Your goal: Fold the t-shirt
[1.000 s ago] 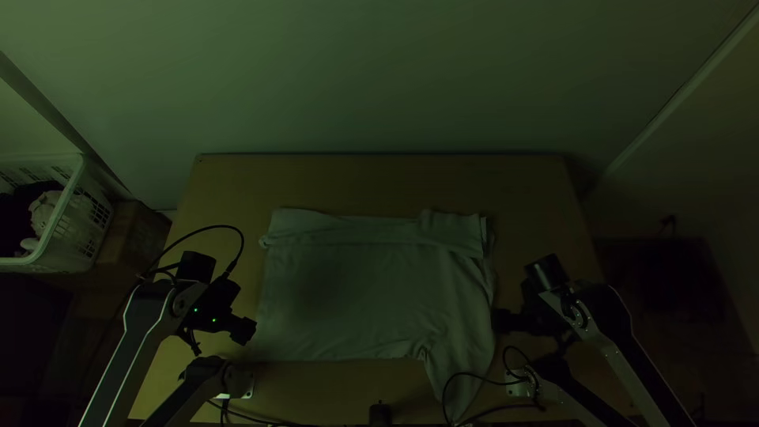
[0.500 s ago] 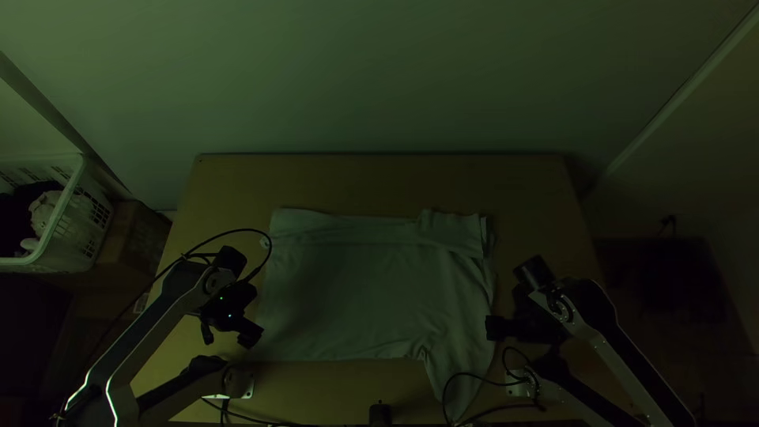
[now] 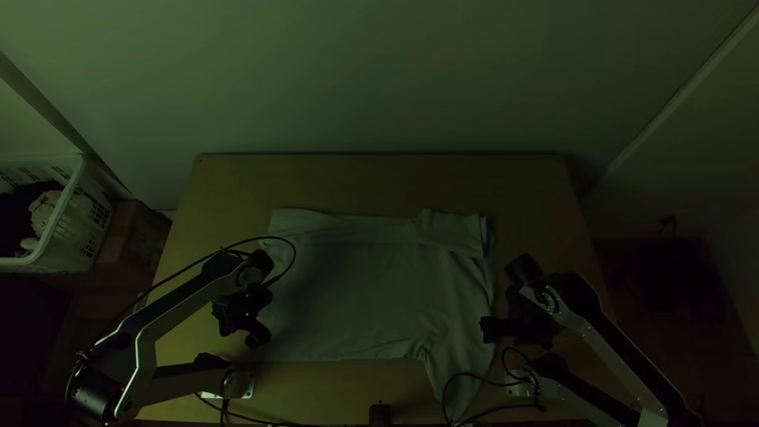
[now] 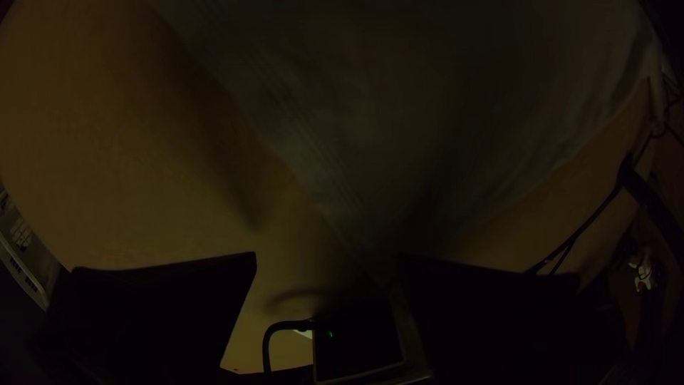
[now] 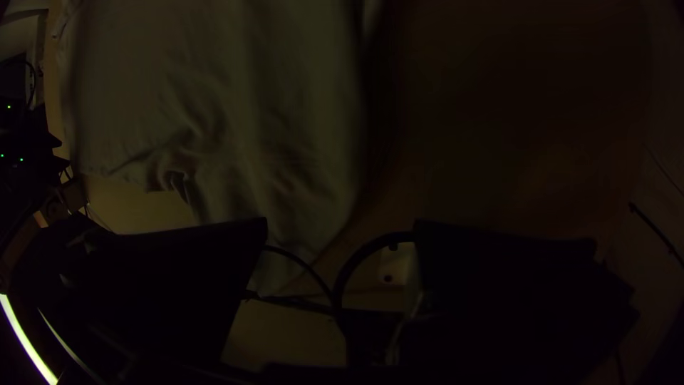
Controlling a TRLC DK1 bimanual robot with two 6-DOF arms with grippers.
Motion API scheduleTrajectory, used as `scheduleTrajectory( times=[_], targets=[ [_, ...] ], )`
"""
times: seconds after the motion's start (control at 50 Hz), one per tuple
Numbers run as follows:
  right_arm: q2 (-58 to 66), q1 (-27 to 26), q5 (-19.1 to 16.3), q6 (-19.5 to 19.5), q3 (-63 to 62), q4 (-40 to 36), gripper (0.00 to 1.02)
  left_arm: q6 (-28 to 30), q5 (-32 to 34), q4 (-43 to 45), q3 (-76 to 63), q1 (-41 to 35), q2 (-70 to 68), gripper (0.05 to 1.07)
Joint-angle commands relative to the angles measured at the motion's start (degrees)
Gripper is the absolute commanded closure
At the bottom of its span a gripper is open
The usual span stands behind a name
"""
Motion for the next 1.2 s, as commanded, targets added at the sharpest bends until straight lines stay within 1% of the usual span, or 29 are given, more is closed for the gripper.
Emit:
scheduleTrajectory(
  times=[0.0, 0.04, 0.2, 0.42, 0.44, 0.52, 0.6, 0.64, 0.68, 0.7, 0.82, 1.0, 1.18],
  targets=[
    [1.43, 0.30, -0.52, -1.03, -1.06, 0.67, 0.09, -2.24, -0.67, -0.75, -0.93, -2.96, 1.86, 0.20],
    [1.96, 0.30, -0.52, -1.30, -1.15, 0.94, 0.09, -3.29, -1.73, -0.92, -0.67, -4.19, 2.48, 0.20],
    [4.42, 0.30, -1.66, -2.44, -2.47, 2.17, 0.09, -6.19, -1.99, -1.01, -0.40, -10.26, 4.94, 0.20],
    [5.30, 0.38, -2.10, -3.23, -3.70, 2.52, 0.10, -6.72, -1.99, -1.71, -0.31, -13.77, 5.90, 0.20],
    [5.39, 0.38, -2.10, -3.23, -3.87, 2.52, 0.10, -6.81, -1.99, -1.71, -0.23, -14.13, 5.82, 0.22],
    [5.48, 0.38, -2.19, -3.23, -4.40, 2.78, 0.10, -7.42, -1.99, -1.71, -0.05, -14.57, 5.82, 0.40],
    [5.57, 0.38, -2.19, -3.23, -4.84, 3.14, 0.10, -7.60, -1.99, -1.45, 0.21, -15.88, 5.20, 0.65],
    [5.65, 0.38, -2.19, -3.32, -5.02, 3.14, 0.10, -7.60, -2.08, -0.75, 0.21, -17.03, 4.59, 0.84],
    [5.83, 0.38, -2.19, -3.49, -5.19, 3.22, 0.10, -7.51, -1.99, -0.04, 0.21, -18.17, 4.15, 1.06],
    [6.00, 0.38, -2.19, -3.58, -5.28, 3.22, 0.10, -7.51, -1.82, -0.22, 0.21, -18.43, 4.15, 1.04],
    [7.50, 0.38, -2.19, -3.93, -5.98, 3.66, 0.10, -7.69, -1.29, -0.40, 0.04, -18.96, 4.15, 1.04],
    [9.17, 1.17, -3.42, -3.93, -6.33, 4.45, 0.10, -7.42, -1.29, -0.57, -0.23, -18.87, 3.09, 1.04],
    [9.34, 1.97, -3.86, -3.85, -6.42, 4.72, 0.10, -7.07, -1.47, -1.19, -0.23, -16.94, 2.04, 1.04]
  ],
)
